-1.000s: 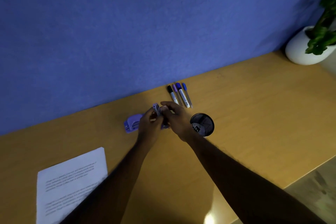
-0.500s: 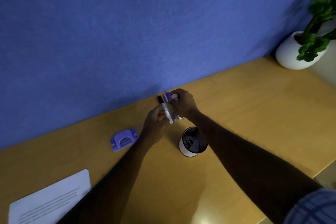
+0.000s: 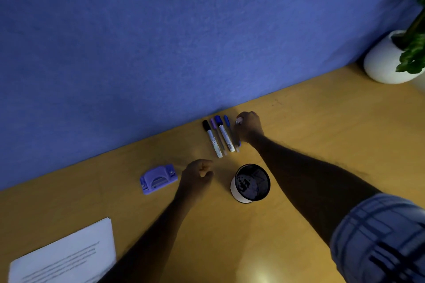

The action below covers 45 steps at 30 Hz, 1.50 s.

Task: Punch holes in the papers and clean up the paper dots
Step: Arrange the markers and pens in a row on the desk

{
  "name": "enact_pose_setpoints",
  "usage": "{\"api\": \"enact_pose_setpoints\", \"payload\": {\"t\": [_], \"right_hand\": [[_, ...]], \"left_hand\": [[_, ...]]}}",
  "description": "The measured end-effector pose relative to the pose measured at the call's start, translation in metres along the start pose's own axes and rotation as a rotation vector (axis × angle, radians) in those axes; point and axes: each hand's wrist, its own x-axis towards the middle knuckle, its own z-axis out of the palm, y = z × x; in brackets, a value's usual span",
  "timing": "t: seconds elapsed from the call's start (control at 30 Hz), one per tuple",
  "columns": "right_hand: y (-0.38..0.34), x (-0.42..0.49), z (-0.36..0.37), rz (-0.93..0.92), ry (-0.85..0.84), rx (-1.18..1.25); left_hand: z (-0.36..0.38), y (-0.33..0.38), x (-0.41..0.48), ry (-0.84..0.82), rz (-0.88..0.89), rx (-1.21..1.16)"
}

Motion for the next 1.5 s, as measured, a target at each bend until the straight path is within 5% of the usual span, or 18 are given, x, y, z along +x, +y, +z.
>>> {"api": "enact_pose_setpoints", "payload": {"t": [0.5,0.7,0.87,1.5], "right_hand": [[0.013,0.017,-0.013,-0.023,0.141,0.062],[0.025,0.018,-0.015,-0.076,0.146,-0.161],[0.031,0.017,-0.016,-0.05,0.125,-0.172],[0.0,-0.035,-0.047,-0.21,0.083,-0.138]], "left_hand": [[0.004,-0.026,-0.01,-0.054,0.111,0.262],[-0.005,-0.037,-0.028,-0.01,0.358,0.779],[-0.007,-0.058,-0.047,-0.065,0.39,1.001],[-0.037,-0.087,-0.099,0.042,0.288,1.059]]}}
